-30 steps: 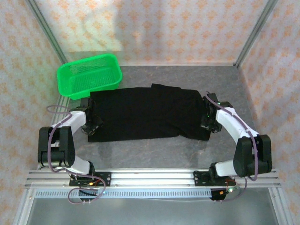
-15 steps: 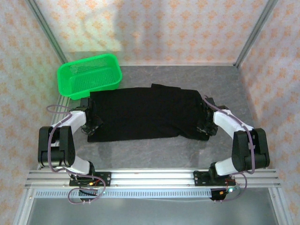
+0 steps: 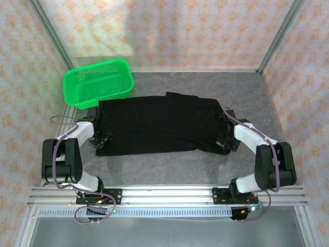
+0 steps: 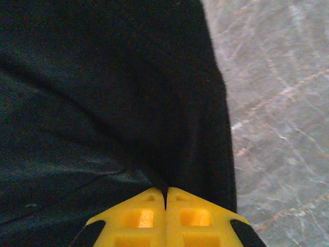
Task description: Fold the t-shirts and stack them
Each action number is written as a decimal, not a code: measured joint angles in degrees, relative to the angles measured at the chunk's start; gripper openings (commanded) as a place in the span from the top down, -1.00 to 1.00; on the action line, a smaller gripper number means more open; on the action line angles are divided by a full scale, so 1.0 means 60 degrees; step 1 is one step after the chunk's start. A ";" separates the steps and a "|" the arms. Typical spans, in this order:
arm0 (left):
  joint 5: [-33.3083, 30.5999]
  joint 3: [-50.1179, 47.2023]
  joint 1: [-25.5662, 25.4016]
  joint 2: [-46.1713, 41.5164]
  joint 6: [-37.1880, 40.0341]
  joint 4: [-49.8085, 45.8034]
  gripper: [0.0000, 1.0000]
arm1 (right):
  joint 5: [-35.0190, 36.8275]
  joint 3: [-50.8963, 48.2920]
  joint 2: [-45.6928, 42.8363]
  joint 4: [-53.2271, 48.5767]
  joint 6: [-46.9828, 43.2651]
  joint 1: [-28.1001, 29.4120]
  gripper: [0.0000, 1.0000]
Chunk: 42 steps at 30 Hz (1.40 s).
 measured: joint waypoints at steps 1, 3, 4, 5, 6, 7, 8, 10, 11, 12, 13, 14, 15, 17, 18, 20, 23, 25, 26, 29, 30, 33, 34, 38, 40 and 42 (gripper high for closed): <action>0.0051 0.0000 0.0073 0.0000 0.0004 -0.0004 -0.09 | 0.0069 0.0000 -0.0186 -0.0135 0.0058 -0.0066 0.96; 0.0095 0.0000 0.0208 0.0000 0.0007 -0.0015 -0.09 | 0.0197 0.0000 -0.0583 -0.0386 0.0178 -0.0219 0.98; 0.0106 0.0000 0.0284 0.0000 0.0015 -0.0029 -0.09 | 0.0273 0.0000 -0.0838 -0.0528 0.0262 -0.0299 0.99; 0.0124 0.0000 0.0353 0.0000 0.0025 -0.0036 -0.09 | 0.0310 -0.0007 -0.1126 -0.0659 0.0357 -0.0368 1.00; 0.0127 -0.0004 0.0412 0.0000 0.0055 -0.0055 -0.09 | 0.0321 -0.0033 -0.1377 -0.0747 0.0463 -0.0419 1.00; 0.0135 -0.0004 0.0463 -0.0004 0.0095 -0.0073 -0.09 | 0.0324 -0.0055 -0.1643 -0.0874 0.0586 -0.0452 1.00; 0.0135 -0.0011 0.0492 -0.0004 0.0146 -0.0084 -0.09 | 0.0324 -0.0073 -0.1854 -0.1013 0.0703 -0.0470 1.00; 0.0149 -0.0018 0.0510 -0.0022 0.0270 -0.0109 -0.09 | 0.0324 -0.0073 -0.2058 -0.1268 0.0943 -0.0474 1.00; 0.0146 -0.0022 0.0510 -0.0036 0.0306 -0.0127 -0.09 | 0.0321 -0.0080 -0.2106 -0.1381 0.1060 -0.0474 1.00; 0.0146 -0.0029 0.0510 -0.0047 0.0342 -0.0138 -0.10 | 0.0324 -0.0095 -0.2142 -0.1461 0.1137 -0.0474 1.00; 0.0142 -0.0055 0.0514 -0.0066 0.0372 -0.0138 -0.10 | 0.0324 -0.0113 -0.2189 -0.1563 0.1224 -0.0474 0.99; 0.0138 -0.0076 0.0514 -0.0076 0.0423 -0.0138 -0.11 | 0.0324 -0.0124 -0.2211 -0.1639 0.1300 -0.0474 0.97; 0.0142 -0.0095 0.0514 -0.0102 0.0448 -0.0138 -0.11 | 0.0321 -0.0127 -0.2222 -0.1705 0.1351 -0.0474 0.96; 0.0153 -0.0178 0.0514 -0.0189 0.0481 -0.0138 -0.13 | 0.0321 -0.0127 -0.2218 -0.1829 0.1443 -0.0474 0.95; 0.0157 -0.0233 0.0514 -0.0255 0.0484 -0.0138 -0.13 | 0.0324 -0.0127 -0.2218 -0.1872 0.1475 -0.0474 0.95; 0.0160 -0.0412 0.0517 -0.0452 0.0477 -0.0135 -0.14 | 0.0324 -0.0127 -0.2218 -0.1938 0.1559 -0.0474 0.94; 0.0164 -0.0688 0.0517 -0.0780 0.0441 -0.0146 -0.16 | 0.0331 -0.0135 -0.2109 -0.1996 0.1708 -0.0474 0.93; 0.0168 -0.0841 0.0517 -0.0969 0.0404 -0.0157 -0.17 | 0.0324 -0.0226 -0.2062 -0.2000 0.1883 -0.0474 0.89; 0.0168 -0.0933 0.0517 -0.1078 0.0375 -0.0175 -0.18 | 0.0324 -0.0350 -0.2065 -0.1996 0.1989 -0.0474 0.88; 0.0171 -0.1169 0.0517 -0.1366 0.0280 -0.0244 -0.20 | 0.0328 -0.0943 -0.2244 -0.2025 0.2379 -0.0466 0.71; 0.0171 -0.1231 0.0517 -0.1439 0.0259 -0.0270 -0.22 | 0.0361 -0.1096 -0.2382 -0.2127 0.2524 -0.0448 0.56; 0.0157 -0.1384 0.0528 -0.1701 0.0222 -0.0423 -0.31 | 0.0725 -0.1184 -0.2845 -0.2422 0.2856 -0.0412 0.24; 0.0120 -0.1439 0.0539 -0.1810 0.0193 -0.0488 -0.35 | 0.0907 -0.1151 -0.3005 -0.2455 0.2925 -0.0412 0.18; 0.0076 -0.1501 0.0641 -0.2284 0.0044 -0.1067 -0.42 | 0.1373 -0.0823 -0.3453 -0.2503 0.3096 -0.0412 -0.02; 0.0080 -0.1370 0.0641 -0.2575 0.0007 -0.1490 -1.00 | 0.1468 -0.0572 -0.3767 -0.2477 0.3085 -0.0412 -0.08; 0.0084 -0.1035 0.0641 -0.2929 -0.0069 -0.1923 -0.99 | 0.1446 -0.0375 -0.4240 -0.2331 0.3016 -0.0412 -0.15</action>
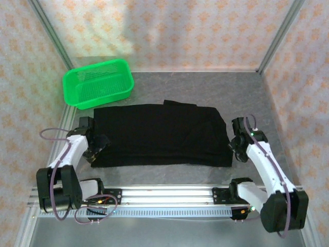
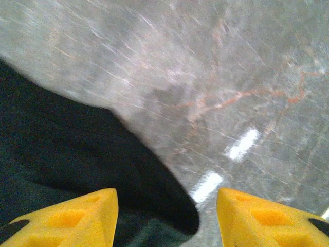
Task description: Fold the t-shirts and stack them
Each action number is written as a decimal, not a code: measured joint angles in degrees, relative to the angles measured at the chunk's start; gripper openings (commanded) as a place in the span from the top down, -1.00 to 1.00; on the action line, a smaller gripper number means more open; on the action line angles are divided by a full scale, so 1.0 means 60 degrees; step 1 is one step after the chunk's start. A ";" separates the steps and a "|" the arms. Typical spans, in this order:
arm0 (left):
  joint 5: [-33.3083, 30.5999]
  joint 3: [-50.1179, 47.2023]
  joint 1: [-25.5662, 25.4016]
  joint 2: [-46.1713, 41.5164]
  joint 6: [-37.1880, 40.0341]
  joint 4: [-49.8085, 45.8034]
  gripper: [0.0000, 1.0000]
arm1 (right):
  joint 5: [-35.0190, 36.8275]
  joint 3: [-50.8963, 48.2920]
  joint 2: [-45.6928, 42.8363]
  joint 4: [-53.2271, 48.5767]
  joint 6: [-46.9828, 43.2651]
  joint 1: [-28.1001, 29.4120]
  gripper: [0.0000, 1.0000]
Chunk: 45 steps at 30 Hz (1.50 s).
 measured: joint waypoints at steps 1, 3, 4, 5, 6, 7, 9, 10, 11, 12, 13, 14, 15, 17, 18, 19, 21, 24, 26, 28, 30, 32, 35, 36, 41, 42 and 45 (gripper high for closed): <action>-0.0004 0.0262 0.0000 -0.0204 0.0000 -0.0197 -1.00 | -0.0066 0.0058 -0.0284 0.0131 -0.0044 0.0000 -0.17; 0.0004 0.0834 -0.0004 -0.0557 0.0000 -0.0463 -1.00 | -0.0379 0.0120 -0.0772 0.0393 -0.0131 0.0000 -0.23; 0.0007 0.1144 -0.0015 -0.0707 0.0000 -0.0554 -1.00 | -0.0659 0.0127 -0.0969 0.0608 -0.0189 0.0000 -0.25; 0.0007 0.1432 -0.0058 -0.0831 -0.0004 -0.0601 -1.00 | -0.0954 0.0127 -0.1075 0.0809 -0.0244 0.0004 -0.26; 0.0011 0.1694 -0.0142 -0.0922 -0.0004 -0.0619 -1.00 | -0.1246 0.0127 -0.1118 0.1005 -0.0288 0.0025 -0.28; 0.0018 0.1938 -0.0317 -0.0987 -0.0007 -0.0619 -1.00 | -0.1515 0.0127 -0.1115 0.1206 -0.0335 0.0076 -0.31; 0.0098 0.2375 -0.0896 -0.0973 -0.0025 -0.0583 -1.00 | -0.2084 0.0127 -0.0965 0.1668 -0.0430 0.0240 -0.34; 0.0182 0.2568 -0.1308 -0.0903 -0.0036 -0.0495 -1.00 | -0.2357 0.0127 -0.0838 0.1883 -0.0481 0.0328 -0.34; 0.0291 0.2725 -0.1749 -0.0798 -0.0036 -0.0361 -1.00 | -0.2645 0.0127 -0.0656 0.2116 -0.0521 0.0415 -0.35; 0.0444 0.2841 -0.2149 -0.0667 -0.0058 -0.0193 -0.99 | -0.2849 0.0127 -0.0481 0.2295 -0.0572 0.0492 -0.37; 0.0699 0.2954 -0.2634 -0.0441 -0.0113 0.0124 -0.96 | -0.3034 0.0127 -0.0215 0.2488 -0.0641 0.0590 -0.40; 0.0940 0.3049 -0.3045 -0.0186 -0.0164 0.0433 -0.91 | -0.3206 0.0127 0.0073 0.2656 -0.0732 0.0685 -0.42; 0.1158 0.3133 -0.3395 0.0087 -0.0204 0.0703 -0.87 | -0.3326 0.0127 0.0302 0.2769 -0.0794 0.0743 -0.42; 0.1676 0.3432 -0.4186 0.0889 -0.0284 0.1333 -0.74 | -0.3592 0.0124 0.0798 0.3115 -0.0911 0.0820 -0.35; 0.1891 0.3614 -0.4517 0.1290 -0.0317 0.1570 -0.67 | -0.3716 0.0124 0.0973 0.3289 -0.0947 0.0823 -0.25; 0.2146 0.3876 -0.4896 0.1792 -0.0372 0.1872 -0.56 | -0.3872 0.0124 0.1191 0.3534 -0.0962 0.0823 -0.07; 0.2554 0.4404 -0.5497 0.2659 -0.0426 0.2328 -0.31 | -0.4193 0.0124 0.1632 0.4040 -0.0947 0.0823 0.42; 0.3042 0.5362 -0.6258 0.4091 -0.0583 0.2925 0.04 | -0.4652 0.0120 0.2415 0.4790 -0.0703 0.0823 0.79; 0.3209 0.5945 -0.6583 0.5009 -0.0707 0.3158 0.17 | -0.4816 0.0095 0.2863 0.5242 -0.0561 0.0823 0.85; 0.3282 0.6604 -0.6838 0.6014 -0.0794 0.3246 0.23 | -0.4951 0.0084 0.3293 0.5592 -0.0474 0.0823 0.88; 0.3297 0.7355 -0.7053 0.7005 -0.0867 0.3224 0.29 | -0.5016 0.0084 0.3694 0.5923 -0.0437 0.0823 0.89; 0.3289 0.8247 -0.7286 0.8065 -0.0925 0.3133 0.36 | -0.5042 0.0084 0.4069 0.6215 -0.0412 0.0823 0.90; 0.3300 0.9395 -0.7639 0.9351 -0.0962 0.2914 0.43 | -0.5027 0.0084 0.4605 0.6524 -0.0408 0.0823 0.93; 0.3304 0.9715 -0.7763 0.9712 -0.0973 0.2798 0.44 | -0.5027 0.0084 0.4776 0.6590 -0.0412 0.0823 0.93; 0.3406 1.0735 -0.8149 1.0637 -0.1042 0.2051 0.44 | -0.5020 0.0084 0.5286 0.6863 -0.0441 0.0823 0.96; 0.3439 1.0845 -0.8193 1.0637 -0.1082 0.1982 0.44 | -0.5016 0.0084 0.5348 0.6885 -0.0444 0.0823 0.96; 0.3592 1.1001 -0.8247 1.0655 -0.1228 0.1916 0.42 | -0.4958 0.0036 0.5446 0.6954 -0.0444 0.0809 0.97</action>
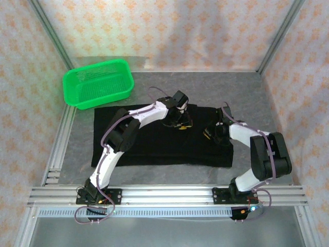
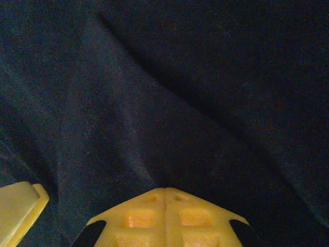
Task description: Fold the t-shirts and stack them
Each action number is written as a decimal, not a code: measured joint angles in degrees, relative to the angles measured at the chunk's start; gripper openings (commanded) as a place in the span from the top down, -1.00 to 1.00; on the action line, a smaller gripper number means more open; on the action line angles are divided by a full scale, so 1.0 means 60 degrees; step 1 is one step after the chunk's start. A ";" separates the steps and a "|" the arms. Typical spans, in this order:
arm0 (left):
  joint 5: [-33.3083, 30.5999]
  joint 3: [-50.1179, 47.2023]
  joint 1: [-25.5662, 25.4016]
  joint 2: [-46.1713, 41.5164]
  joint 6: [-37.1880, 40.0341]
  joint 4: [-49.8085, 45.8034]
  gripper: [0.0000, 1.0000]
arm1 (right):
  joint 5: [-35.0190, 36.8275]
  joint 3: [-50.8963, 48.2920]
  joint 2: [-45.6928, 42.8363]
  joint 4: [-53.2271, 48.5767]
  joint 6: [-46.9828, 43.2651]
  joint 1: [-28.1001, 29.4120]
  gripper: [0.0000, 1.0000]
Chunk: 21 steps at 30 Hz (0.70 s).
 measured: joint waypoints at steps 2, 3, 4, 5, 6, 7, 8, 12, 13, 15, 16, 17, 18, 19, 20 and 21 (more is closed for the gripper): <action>0.0171 0.0146 -0.0055 0.0120 -0.0087 -0.0076 0.41 | 0.0000 -0.0062 0.0047 0.0095 0.0004 -0.0022 0.97; 0.0240 0.0197 -0.0091 0.0215 -0.0138 -0.0073 0.40 | 0.0000 -0.0084 0.0051 0.0160 0.0004 -0.0022 0.97; 0.0339 0.0215 -0.0146 0.0306 -0.0211 -0.0069 0.39 | 0.0000 -0.0106 0.0051 0.0208 0.0004 -0.0022 0.97; 0.0466 0.0215 -0.0193 0.0386 -0.0248 -0.0058 0.38 | -0.0004 -0.0127 0.0058 0.0266 0.0004 -0.0022 0.97; 0.0590 0.0215 -0.0215 0.0397 -0.0310 0.0000 0.38 | -0.0018 -0.0142 0.0062 0.0302 0.0004 -0.0022 0.97; 0.0670 0.0215 -0.0240 0.0393 -0.0379 0.0036 0.36 | -0.0025 -0.0146 0.0073 0.0342 0.0004 -0.0022 0.97; 0.0710 0.0215 -0.0255 0.0393 -0.0437 0.0047 0.35 | -0.0033 -0.0146 0.0095 0.0379 0.0004 -0.0022 0.97; 0.0860 0.0197 -0.0266 0.0375 -0.0539 0.0066 0.24 | -0.0036 -0.0146 0.0113 0.0441 -0.0004 -0.0022 0.97; 0.0896 0.0149 -0.0262 0.0346 -0.0565 0.0098 0.20 | -0.0036 -0.0146 0.0113 0.0441 -0.0004 -0.0022 0.97; 0.0951 -0.0029 -0.0266 0.0237 -0.0597 0.0164 0.17 | -0.0036 -0.0146 0.0113 0.0441 -0.0036 -0.0022 0.97; 0.0984 -0.0175 -0.0266 0.0149 -0.0630 0.0197 0.14 | -0.0036 -0.0146 0.0113 0.0441 -0.0044 -0.0022 0.97; 0.1013 -0.0353 -0.0266 0.0044 -0.0656 0.0233 0.11 | -0.0036 -0.0146 0.0113 0.0441 -0.0051 -0.0022 0.97; 0.1056 -0.0532 -0.0266 -0.0062 -0.0703 0.0302 0.09 | -0.0036 -0.0146 0.0113 0.0441 -0.0069 -0.0022 0.97; 0.1096 -0.0776 -0.0266 -0.0215 -0.0743 0.0375 0.07 | -0.0036 -0.0146 0.0113 0.0441 -0.0076 -0.0022 0.97; 0.1118 -0.0962 -0.0266 -0.0342 -0.0783 0.0408 0.05 | -0.0036 -0.0153 0.0113 0.0444 -0.0076 -0.0022 0.97; 0.1129 -0.1166 -0.0266 -0.0477 -0.0845 0.0426 0.02 | -0.0036 -0.0164 0.0113 0.0459 -0.0076 -0.0022 0.97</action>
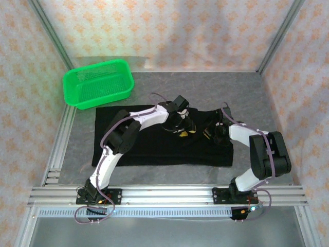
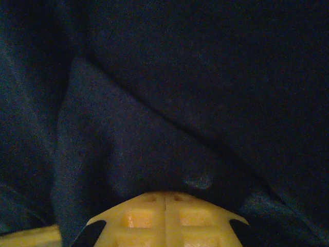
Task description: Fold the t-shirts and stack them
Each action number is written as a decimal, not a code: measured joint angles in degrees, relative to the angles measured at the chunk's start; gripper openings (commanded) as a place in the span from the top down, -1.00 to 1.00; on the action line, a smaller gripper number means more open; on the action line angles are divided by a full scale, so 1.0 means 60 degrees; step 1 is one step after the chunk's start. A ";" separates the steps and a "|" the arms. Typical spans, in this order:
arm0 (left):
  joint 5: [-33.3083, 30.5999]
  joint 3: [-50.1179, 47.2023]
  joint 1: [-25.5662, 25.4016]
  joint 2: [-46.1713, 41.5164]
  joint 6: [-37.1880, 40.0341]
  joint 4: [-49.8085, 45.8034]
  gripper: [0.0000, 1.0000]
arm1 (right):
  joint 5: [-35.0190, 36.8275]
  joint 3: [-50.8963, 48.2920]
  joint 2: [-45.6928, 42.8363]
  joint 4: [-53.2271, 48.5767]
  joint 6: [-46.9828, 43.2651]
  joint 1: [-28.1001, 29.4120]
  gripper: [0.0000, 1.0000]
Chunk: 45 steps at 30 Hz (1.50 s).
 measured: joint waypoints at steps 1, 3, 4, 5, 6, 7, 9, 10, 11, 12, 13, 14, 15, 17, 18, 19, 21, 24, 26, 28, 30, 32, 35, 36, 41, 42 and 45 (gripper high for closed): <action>0.0025 -0.0175 0.0000 -0.0117 -0.0084 0.0022 0.00 | -0.0004 -0.0011 0.0000 0.0022 0.0000 0.0000 0.97; 0.0033 -0.0375 0.0000 -0.0226 -0.0222 0.0157 -0.01 | -0.0025 -0.0036 0.0000 0.0076 0.0004 0.0000 0.97; 0.0036 -0.0426 0.0000 -0.0240 -0.0321 0.0237 -0.01 | -0.0033 -0.0058 0.0000 0.0113 0.0000 0.0000 0.97; 0.0051 -0.0441 0.0000 -0.0240 -0.0397 0.0295 -0.01 | -0.0040 -0.0069 0.0000 0.0138 0.0004 -0.0004 0.97; 0.0066 -0.0444 0.0000 -0.0240 -0.0466 0.0346 -0.02 | -0.0051 -0.0069 0.0000 0.0149 0.0004 -0.0018 0.97; 0.0066 -0.0444 0.0000 -0.0240 -0.0539 0.0382 -0.03 | -0.0073 -0.0076 0.0000 0.0160 0.0000 -0.0029 0.97; 0.0062 -0.0444 -0.0007 -0.0240 -0.0605 0.0397 -0.05 | -0.0102 -0.0087 0.0000 0.0178 -0.0004 -0.0036 0.97; 0.0055 -0.0444 -0.0018 -0.0248 -0.0608 0.0393 -0.06 | -0.0106 -0.0087 0.0000 0.0178 -0.0004 -0.0040 0.97; 0.0033 -0.0437 -0.0022 -0.0251 -0.0601 0.0372 -0.06 | -0.0106 -0.0102 0.0000 0.0197 -0.0007 -0.0044 0.97; 0.0004 -0.0423 -0.0040 -0.0262 -0.0586 0.0328 -0.06 | -0.0113 -0.0109 0.0000 0.0208 -0.0036 -0.0047 0.97; -0.0029 -0.0419 -0.0058 -0.0288 -0.0550 0.0273 -0.07 | -0.0120 -0.0113 0.0000 0.0211 -0.0040 -0.0055 0.97; -0.0055 -0.0419 -0.0062 -0.0328 -0.0528 0.0200 -0.07 | -0.0135 -0.0117 0.0000 0.0219 -0.0051 -0.0055 0.97; -0.0062 -0.0419 -0.0066 -0.0375 -0.0532 0.0149 -0.08 | -0.0138 -0.0127 0.0000 0.0240 -0.0069 -0.0055 0.97; -0.0062 -0.0419 -0.0084 -0.0506 -0.0535 0.0091 -0.10 | -0.0138 -0.0131 0.0000 0.0248 -0.0073 -0.0055 0.97; -0.0055 -0.0419 -0.0087 -0.0594 -0.0539 0.0076 -0.11 | -0.0138 -0.0131 0.0000 0.0251 -0.0076 -0.0058 0.97; -0.0051 -0.0419 -0.0106 -0.0699 -0.0561 0.0073 -0.11 | -0.0138 -0.0135 0.0000 0.0259 -0.0076 -0.0062 0.97; -0.0040 -0.0419 -0.0127 -0.0885 -0.0608 0.0076 -0.12 | -0.0146 -0.0157 0.0000 0.0291 -0.0080 -0.0062 0.97; 0.0018 -0.0412 -0.0182 -0.1071 -0.0637 0.0080 -0.12 | -0.0149 -0.0168 0.0000 0.0321 -0.0113 -0.0066 0.97; 0.0033 -0.0364 -0.0189 -0.1086 -0.0634 0.0076 -0.12 | -0.0175 -0.0168 0.0000 0.0324 -0.0149 -0.0080 0.97; 0.0033 -0.0353 -0.0197 -0.1086 -0.0630 0.0062 -0.12 | -0.0208 -0.0178 0.0000 0.0342 -0.0157 -0.0106 0.98; 0.0029 -0.0353 -0.0197 -0.1082 -0.0630 0.0051 -0.12 | -0.0211 -0.0186 0.0000 0.0350 -0.0182 -0.0106 0.98; 0.0025 -0.0302 -0.0197 -0.1013 -0.0619 0.0015 -0.12 | -0.0215 -0.0186 0.0000 0.0353 -0.0182 -0.0106 0.97; 0.0022 -0.0102 -0.0197 -0.0754 -0.0619 0.0029 -0.11 | -0.0215 -0.0186 0.0000 0.0353 -0.0186 -0.0106 0.98; 0.0022 -0.0022 -0.0200 -0.0648 -0.0630 0.0033 -0.11 | -0.0215 -0.0186 0.0000 0.0353 -0.0186 -0.0106 0.98; 0.0025 0.0295 -0.0317 -0.0189 -0.0761 0.0186 -0.10 | -0.0219 -0.0193 0.0000 0.0361 -0.0219 -0.0109 0.98; 0.0025 0.0310 -0.0361 -0.0127 -0.0816 0.0226 -0.09 | -0.0219 -0.0193 0.0000 0.0364 -0.0219 -0.0109 0.98; 0.0029 0.0313 -0.0433 -0.0007 -0.0958 0.0415 -0.06 | -0.0226 -0.0193 0.0004 0.0372 -0.0219 -0.0109 0.98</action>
